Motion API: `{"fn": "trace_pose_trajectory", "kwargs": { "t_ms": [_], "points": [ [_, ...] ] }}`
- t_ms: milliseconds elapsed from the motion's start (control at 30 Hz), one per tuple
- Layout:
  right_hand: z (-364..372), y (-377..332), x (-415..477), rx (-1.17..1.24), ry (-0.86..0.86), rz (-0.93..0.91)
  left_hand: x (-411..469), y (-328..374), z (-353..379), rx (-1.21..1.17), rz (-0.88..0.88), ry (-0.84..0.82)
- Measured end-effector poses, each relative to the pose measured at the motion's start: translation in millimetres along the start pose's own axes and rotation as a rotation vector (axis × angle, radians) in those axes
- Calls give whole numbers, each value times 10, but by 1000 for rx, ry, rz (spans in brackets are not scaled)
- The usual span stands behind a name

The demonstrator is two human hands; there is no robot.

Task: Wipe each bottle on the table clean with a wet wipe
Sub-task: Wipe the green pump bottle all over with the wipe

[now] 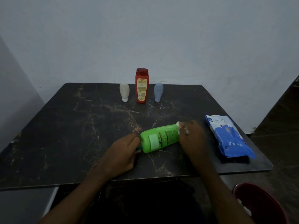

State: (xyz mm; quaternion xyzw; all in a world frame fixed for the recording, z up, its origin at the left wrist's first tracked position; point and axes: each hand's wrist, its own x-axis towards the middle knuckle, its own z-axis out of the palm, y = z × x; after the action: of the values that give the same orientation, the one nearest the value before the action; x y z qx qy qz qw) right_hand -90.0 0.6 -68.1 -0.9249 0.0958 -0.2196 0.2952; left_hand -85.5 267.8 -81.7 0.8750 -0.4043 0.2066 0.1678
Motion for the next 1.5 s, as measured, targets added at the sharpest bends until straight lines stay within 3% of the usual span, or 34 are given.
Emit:
{"fn": "trace_pose_trajectory", "kwargs": {
  "t_ms": [100, 200, 333, 433, 633, 700, 800, 1067, 1333, 1500],
  "points": [
    [-26, 215, 166, -29, 32, 49, 5, -5, 19, 17, 12, 3],
    [74, -57, 33, 26, 3, 31, 11, -4, 21, 37, 10, 0],
    [275, -566, -297, 151, -35, -193, 12, 27, -24, 48, -1, -7],
    [267, -577, -308, 137, -49, -261, 20, 57, -37, 35, -19, -1],
    [16, 98, 167, 28, 16, 25, 25, 60, -32, 77, -16, 3],
    [-37, 211, 234, 12, 55, 65, 23, 66, -26, 83, -11, 9],
    [-33, 14, 164, 24, -26, 78, 22, 74, -26, 86, -18, 12],
    [153, -716, -294, 47, -109, -251, 13, 85, -46, 76, -38, -17],
    [-87, 74, 418, 38, -112, 90, 14, 49, 0, 89, -34, -10],
    [-131, 13, 383, 52, -138, 68, 8, 49, 7, 80, -43, -10]
  ]
}}
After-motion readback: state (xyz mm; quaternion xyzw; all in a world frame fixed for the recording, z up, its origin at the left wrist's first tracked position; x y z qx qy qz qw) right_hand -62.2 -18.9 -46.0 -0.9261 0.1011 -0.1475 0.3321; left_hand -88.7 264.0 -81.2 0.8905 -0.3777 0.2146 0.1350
